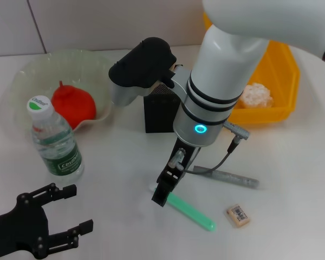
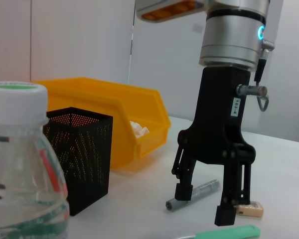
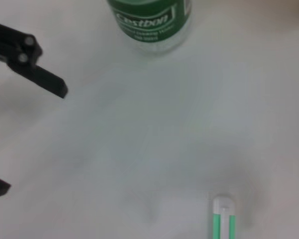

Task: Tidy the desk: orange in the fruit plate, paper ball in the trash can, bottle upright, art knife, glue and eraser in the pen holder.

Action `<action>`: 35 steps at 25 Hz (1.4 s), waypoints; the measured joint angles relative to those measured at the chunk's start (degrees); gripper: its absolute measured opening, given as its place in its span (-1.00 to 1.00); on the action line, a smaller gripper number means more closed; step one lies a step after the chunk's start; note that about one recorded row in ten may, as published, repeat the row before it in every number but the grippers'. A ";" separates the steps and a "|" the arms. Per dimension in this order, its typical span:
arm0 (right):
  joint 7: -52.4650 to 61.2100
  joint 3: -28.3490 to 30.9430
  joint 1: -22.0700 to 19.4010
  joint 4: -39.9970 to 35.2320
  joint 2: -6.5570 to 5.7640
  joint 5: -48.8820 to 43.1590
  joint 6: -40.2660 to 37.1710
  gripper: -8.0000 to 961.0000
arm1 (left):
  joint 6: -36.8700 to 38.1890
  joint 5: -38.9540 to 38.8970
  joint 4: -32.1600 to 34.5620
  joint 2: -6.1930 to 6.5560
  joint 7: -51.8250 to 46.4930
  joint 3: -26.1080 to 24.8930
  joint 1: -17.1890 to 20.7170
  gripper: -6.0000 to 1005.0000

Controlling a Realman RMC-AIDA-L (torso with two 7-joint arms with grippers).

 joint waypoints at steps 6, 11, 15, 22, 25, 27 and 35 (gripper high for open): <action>0.00 -0.65 0.54 1.45 0.00 0.03 1.02 0.69 | 0.01 -0.01 -0.05 0.00 0.41 0.00 0.00 0.60; 0.00 -1.44 0.54 1.77 0.00 0.03 1.83 0.69 | 0.01 -0.01 -0.07 0.00 0.42 0.00 0.00 0.60; -0.01 -3.35 0.75 2.12 0.00 0.03 2.75 0.69 | 0.01 -0.01 -0.07 -0.03 0.45 0.00 0.03 0.60; -0.01 -4.01 0.93 2.68 0.00 0.05 3.70 0.68 | 0.07 -0.01 -0.08 -0.09 0.58 0.00 0.31 0.60; -0.01 -4.87 0.95 2.95 0.00 0.45 4.39 0.68 | 0.09 -0.01 -0.42 -0.08 0.84 0.00 0.40 0.60; -0.01 -5.07 0.99 3.04 0.00 0.60 4.66 0.68 | 0.17 -0.01 -1.54 0.03 1.66 -0.14 0.11 0.60; -0.01 -6.59 1.16 3.08 0.00 0.80 4.18 0.68 | 0.22 -0.01 -1.65 0.09 1.97 -0.18 -0.02 0.60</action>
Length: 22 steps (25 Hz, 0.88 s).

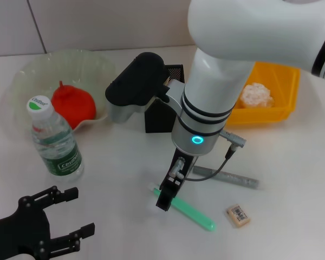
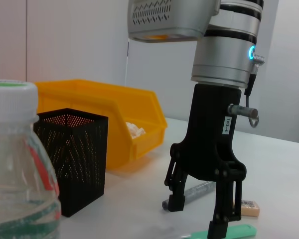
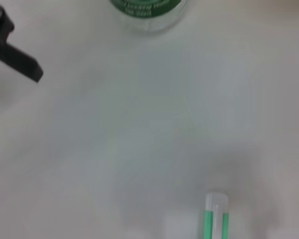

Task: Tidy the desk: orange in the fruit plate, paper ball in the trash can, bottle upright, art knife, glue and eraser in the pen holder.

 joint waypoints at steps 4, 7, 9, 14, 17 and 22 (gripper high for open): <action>0.00 -0.59 0.21 0.14 0.00 0.27 -0.04 0.67 | 0.05 0.00 0.00 0.01 0.00 -0.07 0.01 0.60; 0.00 -0.70 0.67 1.01 0.00 0.39 -0.02 0.67 | 0.05 0.00 0.00 0.01 0.00 -0.09 0.06 0.60; 0.00 -0.85 0.83 1.30 0.00 0.47 0.09 0.67 | 0.05 0.00 0.00 0.01 0.00 -0.01 0.08 0.60; -0.02 -1.91 0.88 1.27 0.00 1.14 0.41 0.67 | 0.05 0.00 0.00 0.01 -0.01 0.07 0.16 0.60; -0.03 -2.11 0.97 1.33 0.00 1.40 0.56 0.66 | 0.05 0.00 0.00 0.00 -0.01 0.10 0.11 0.60; -0.05 -2.07 0.97 1.38 0.00 1.46 0.92 0.54 | 0.12 0.00 0.00 0.00 -0.02 0.11 0.07 0.60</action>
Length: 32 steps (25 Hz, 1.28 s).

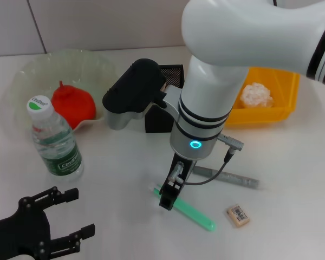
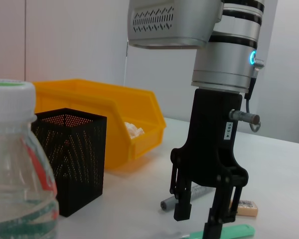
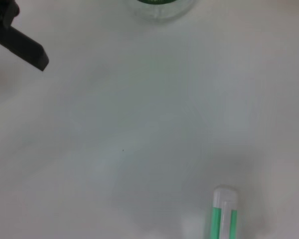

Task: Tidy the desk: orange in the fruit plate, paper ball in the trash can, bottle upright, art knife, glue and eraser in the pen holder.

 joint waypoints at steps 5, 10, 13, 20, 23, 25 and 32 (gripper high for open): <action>-0.03 -0.79 -0.01 0.04 0.00 0.76 0.39 0.23 | 0.01 0.00 0.00 0.00 0.00 0.08 -0.08 0.60; -0.03 -1.13 -0.01 0.06 0.00 0.77 0.54 0.11 | 0.01 0.01 0.00 0.00 0.00 0.08 -0.07 0.60; -0.03 -1.71 0.26 1.16 0.00 1.19 1.02 0.08 | 0.01 0.01 0.00 0.00 0.00 0.07 -0.05 0.60; -0.03 -1.83 0.60 1.56 0.00 1.45 1.03 0.02 | 0.01 -0.03 0.00 0.00 0.00 0.07 -0.05 0.60; -0.03 -1.83 0.66 1.61 0.00 1.45 0.86 -0.01 | 0.07 -0.11 0.00 0.00 0.00 0.07 -0.05 0.60; -0.03 -1.83 0.66 1.62 0.00 1.45 0.82 -0.03 | 0.11 -0.19 0.00 0.00 0.00 0.07 -0.05 0.60; -0.04 -1.83 1.16 2.84 0.00 1.45 0.79 -0.09 | 0.18 -0.19 0.00 -0.03 0.00 0.07 -0.10 0.60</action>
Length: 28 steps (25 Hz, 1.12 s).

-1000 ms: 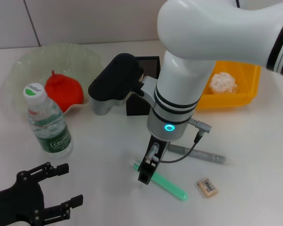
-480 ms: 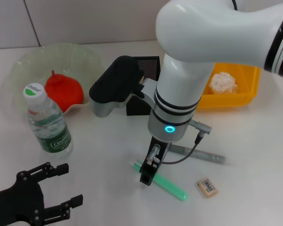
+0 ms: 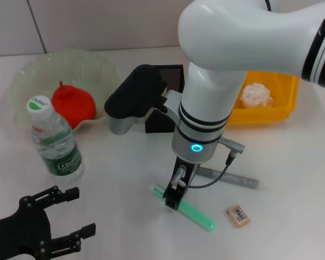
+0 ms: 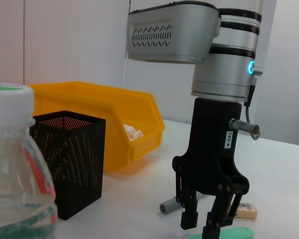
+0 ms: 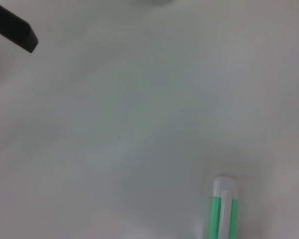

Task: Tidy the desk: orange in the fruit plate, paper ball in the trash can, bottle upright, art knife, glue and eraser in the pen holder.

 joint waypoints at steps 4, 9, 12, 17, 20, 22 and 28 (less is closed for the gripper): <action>0.00 0.00 0.04 0.07 0.00 0.00 0.02 -0.16 | 0.01 0.02 0.00 -0.05 0.00 0.00 -0.04 0.60; -0.26 -0.01 0.06 0.08 0.00 0.82 0.14 -0.23 | 0.01 0.02 0.00 -0.06 0.00 0.00 -0.05 0.60; -0.34 -0.50 0.10 0.11 0.00 1.18 0.28 -0.23 | 0.01 0.02 0.00 -0.07 0.00 0.00 -0.10 0.60; -0.32 -1.28 0.27 0.32 0.00 1.22 0.35 -0.23 | 0.01 0.01 -0.17 -0.07 0.02 0.00 -0.14 0.60; -0.28 -1.29 0.27 0.41 0.00 1.22 0.38 -0.23 | 0.01 0.01 -0.17 -0.07 0.02 0.00 -0.14 0.60; -0.19 -1.30 0.39 0.86 0.00 1.14 0.38 -0.23 | 0.01 -0.03 -0.63 -0.03 0.68 0.00 -0.20 0.60; -0.09 -1.32 0.77 1.88 0.00 0.88 0.32 -0.23 | 0.01 -0.06 -0.68 0.01 0.72 0.00 -0.22 0.60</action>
